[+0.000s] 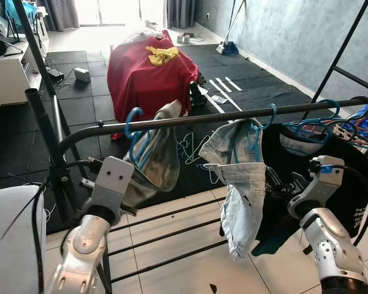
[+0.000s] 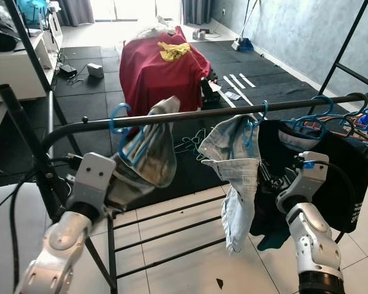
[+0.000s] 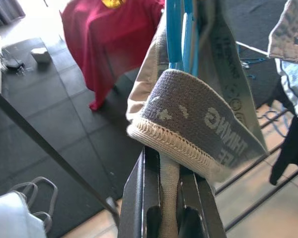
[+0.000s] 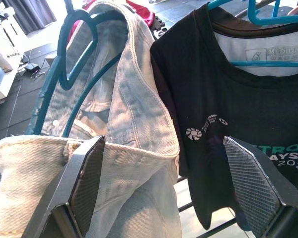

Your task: Hang hanger

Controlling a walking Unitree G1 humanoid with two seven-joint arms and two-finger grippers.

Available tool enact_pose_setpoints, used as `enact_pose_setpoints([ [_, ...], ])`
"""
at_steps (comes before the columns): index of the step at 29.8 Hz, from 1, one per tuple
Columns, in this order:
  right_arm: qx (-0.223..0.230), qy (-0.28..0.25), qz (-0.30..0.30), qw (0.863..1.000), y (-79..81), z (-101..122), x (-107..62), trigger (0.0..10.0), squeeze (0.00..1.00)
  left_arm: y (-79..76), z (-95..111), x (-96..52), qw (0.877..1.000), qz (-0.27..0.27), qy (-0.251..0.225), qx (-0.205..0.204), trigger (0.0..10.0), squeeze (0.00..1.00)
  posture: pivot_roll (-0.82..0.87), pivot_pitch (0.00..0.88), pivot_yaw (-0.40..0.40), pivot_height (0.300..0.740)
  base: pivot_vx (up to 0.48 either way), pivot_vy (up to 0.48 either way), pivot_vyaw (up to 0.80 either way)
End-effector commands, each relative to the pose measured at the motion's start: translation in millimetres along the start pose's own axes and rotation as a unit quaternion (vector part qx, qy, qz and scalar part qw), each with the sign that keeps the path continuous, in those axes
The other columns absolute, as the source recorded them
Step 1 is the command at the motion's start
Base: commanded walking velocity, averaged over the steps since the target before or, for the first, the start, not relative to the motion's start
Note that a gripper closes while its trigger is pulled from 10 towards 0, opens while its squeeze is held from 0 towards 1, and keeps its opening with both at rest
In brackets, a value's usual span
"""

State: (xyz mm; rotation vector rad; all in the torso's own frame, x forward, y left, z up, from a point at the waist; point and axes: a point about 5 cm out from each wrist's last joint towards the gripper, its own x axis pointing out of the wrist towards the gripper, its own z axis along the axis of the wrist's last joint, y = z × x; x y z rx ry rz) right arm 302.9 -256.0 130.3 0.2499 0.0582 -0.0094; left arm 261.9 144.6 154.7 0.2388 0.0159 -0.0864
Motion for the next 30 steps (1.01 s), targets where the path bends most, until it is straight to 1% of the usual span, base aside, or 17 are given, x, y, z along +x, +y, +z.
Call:
enact_pose_setpoints([
  [1,0.004,0.01,-0.007,1.0,-3.8,-3,-1.8,10.0,0.0,-0.2,3,0.4,1.0,0.005,0.002,-0.024,10.0,0.0,-0.04,0.078,-0.061,0.74,0.0,0.0,0.0],
  [6,0.005,0.011,-0.007,1.0,-3.8,-3,-1.8,10.0,0.0,-1.5,3,0.6,1.0,0.003,0.006,-0.03,10.0,0.0,-0.04,0.078,-0.061,0.74,0.0,0.0,0.0],
  [8,0.006,0.012,-0.007,1.0,-4.0,-4,-1.9,10.0,0.0,-3.9,1,-0.6,0.999,-0.002,0.021,-0.037,10.0,0.0,-0.04,0.078,-0.058,0.74,0.0,0.0,0.0],
  [10,0.006,0.012,-0.007,1.0,-4.0,-4,-1.9,10.0,0.0,-3.9,1,-0.6,0.999,-0.002,0.021,-0.037,10.0,0.0,-0.04,0.078,-0.058,0.74,0.0,0.0,0.0],
  [11,0.007,0.013,-0.007,1.0,-4.0,-5,-2.4,10.0,0.0,-4.9,-3,-2.9,0.998,-0.006,0.038,-0.04,10.0,0.0,-0.04,0.077,-0.057,0.74,0.0,0.0,0.0],
  [18,0.008,0.014,-0.007,1.0,-4.1,-5,-3.0,10.0,0.0,-6.7,-3,-3.3,0.998,-0.012,0.05,-0.043,10.0,0.0,-0.04,0.074,-0.058,0.74,0.0,0.0,0.0],
  [19,0.008,0.015,-0.007,1.0,-4.2,-6,-3.1,10.0,0.0,-8.3,0,-2.1,0.998,-0.016,0.046,-0.039,10.0,0.0,-0.04,0.074,-0.058,0.74,0.0,0.0,0.0],
  [20,0.008,0.015,-0.008,1.0,-4.3,-6,-3.3,10.0,0.0,-10.6,4,-0.6,0.999,-0.022,0.039,-0.026,10.0,0.0,-0.04,0.076,-0.057,0.74,0.0,0.0,0.0],
  [23,0.009,0.015,-0.008,1.0,-4.2,-6,-3.3,10.0,0.0,-11.5,4,-1.1,0.999,-0.024,0.042,-0.019,10.0,0.0,-0.05,0.077,-0.056,0.74,0.0,0.0,0.0],
  [25,0.01,0.014,-0.008,1.0,-4.3,-5,-3.4,10.0,0.0,-12.9,-2,-4.5,0.998,-0.03,0.056,-0.006,10.0,0.0,-0.04,0.081,-0.057,0.74,0.0,0.0,0.0],
  [28,0.01,0.014,-0.008,1.0,-4.2,-5,-3.4,10.0,0.0,-13.7,-6,-6.8,0.997,-0.035,0.066,0.001,10.0,0.0,-0.04,0.085,-0.056,0.74,0.0,0.0,0.0],
  [29,0.012,0.014,-0.009,1.0,-4.3,-5,-3.4,10.0,0.0,-15.4,-13,-12.0,0.996,-0.05,0.077,0.004,10.0,1.0,-0.04,0.086,-0.056,0.74,0.0,0.0,0.0],
  [30,0.012,0.014,-0.009,1.0,-4.3,-5,-3.4,10.0,0.0,-15.7,-14,-13.3,0.996,-0.054,0.075,0.005,10.0,1.0,-0.04,0.086,-0.056,0.74,0.0,0.0,0.0],
])
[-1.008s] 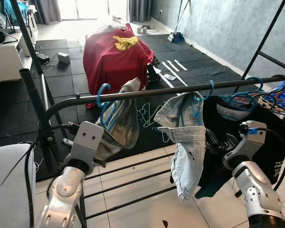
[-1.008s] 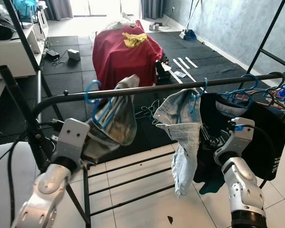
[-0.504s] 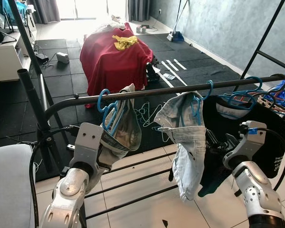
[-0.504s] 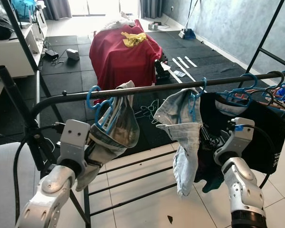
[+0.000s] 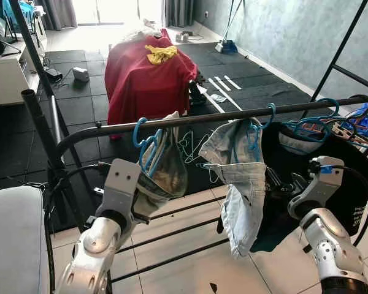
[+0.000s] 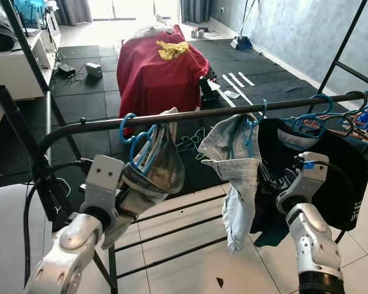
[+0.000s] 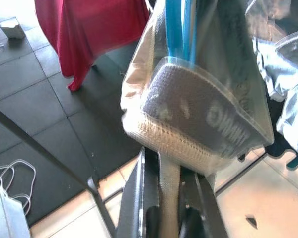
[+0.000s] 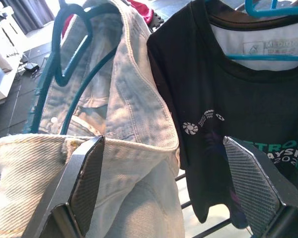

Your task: Hang hanger

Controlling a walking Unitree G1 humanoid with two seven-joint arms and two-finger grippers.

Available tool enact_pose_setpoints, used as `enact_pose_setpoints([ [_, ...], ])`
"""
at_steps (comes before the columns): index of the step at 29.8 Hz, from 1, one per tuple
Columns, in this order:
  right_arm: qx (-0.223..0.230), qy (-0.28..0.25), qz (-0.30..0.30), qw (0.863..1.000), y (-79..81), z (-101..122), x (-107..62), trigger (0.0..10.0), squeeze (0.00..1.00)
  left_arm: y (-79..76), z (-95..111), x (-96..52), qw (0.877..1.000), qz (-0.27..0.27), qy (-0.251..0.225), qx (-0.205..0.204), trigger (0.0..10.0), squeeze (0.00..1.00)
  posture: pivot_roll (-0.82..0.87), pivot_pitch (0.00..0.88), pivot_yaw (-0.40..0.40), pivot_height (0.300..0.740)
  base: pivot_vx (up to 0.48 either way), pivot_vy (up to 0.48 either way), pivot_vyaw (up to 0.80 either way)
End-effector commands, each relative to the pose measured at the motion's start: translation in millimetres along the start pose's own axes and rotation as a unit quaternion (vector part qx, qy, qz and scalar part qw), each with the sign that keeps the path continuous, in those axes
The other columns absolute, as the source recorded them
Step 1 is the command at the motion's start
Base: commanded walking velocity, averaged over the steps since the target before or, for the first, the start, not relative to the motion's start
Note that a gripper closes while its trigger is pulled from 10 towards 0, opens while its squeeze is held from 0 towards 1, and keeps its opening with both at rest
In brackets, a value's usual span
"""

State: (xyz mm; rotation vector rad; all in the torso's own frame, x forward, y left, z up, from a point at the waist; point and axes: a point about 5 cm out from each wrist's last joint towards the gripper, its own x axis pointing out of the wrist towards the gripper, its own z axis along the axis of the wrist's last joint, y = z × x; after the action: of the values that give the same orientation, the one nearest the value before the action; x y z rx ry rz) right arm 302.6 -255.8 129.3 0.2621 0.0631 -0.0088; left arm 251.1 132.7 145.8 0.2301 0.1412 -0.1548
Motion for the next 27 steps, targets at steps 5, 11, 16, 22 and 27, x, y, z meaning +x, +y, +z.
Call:
enact_pose_setpoints([
  [5,0.007,0.011,-0.009,1.0,-4.3,-4,-2.9,10.0,0.0,-1.7,-4,-3.9,1.0,-0.023,-0.005,0.011,10.0,1.0,-0.04,0.089,-0.057,0.74,0.0,0.0,0.0],
  [11,0.01,0.011,-0.01,1.0,-4.6,-4,-2.9,10.0,0.0,-1.0,8,-12.9,0.994,-0.051,-0.084,0.038,10.0,1.0,-0.04,0.091,-0.057,0.74,0.0,0.0,0.0],
  [16,0.01,0.011,-0.011,1.0,-5.2,-3,-2.6,10.0,0.0,3.8,7,-24.0,0.992,-0.05,-0.112,0.044,10.0,1.0,-0.04,0.093,-0.058,0.74,0.0,0.0,0.0],
  [22,0.011,0.011,-0.01,1.0,-6.0,-3,-1.7,10.0,0.0,5.5,7,-36.5,0.988,-0.061,-0.138,0.044,10.0,1.0,-0.03,0.095,-0.067,0.74,0.0,0.0,0.0],
  [27,0.012,0.012,-0.01,1.0,-6.2,-2,-0.9,10.0,0.0,-5.1,14,-41.2,0.981,-0.094,-0.16,0.053,10.0,0.0,-0.03,0.094,-0.067,0.74,0.0,0.0,0.0],
])
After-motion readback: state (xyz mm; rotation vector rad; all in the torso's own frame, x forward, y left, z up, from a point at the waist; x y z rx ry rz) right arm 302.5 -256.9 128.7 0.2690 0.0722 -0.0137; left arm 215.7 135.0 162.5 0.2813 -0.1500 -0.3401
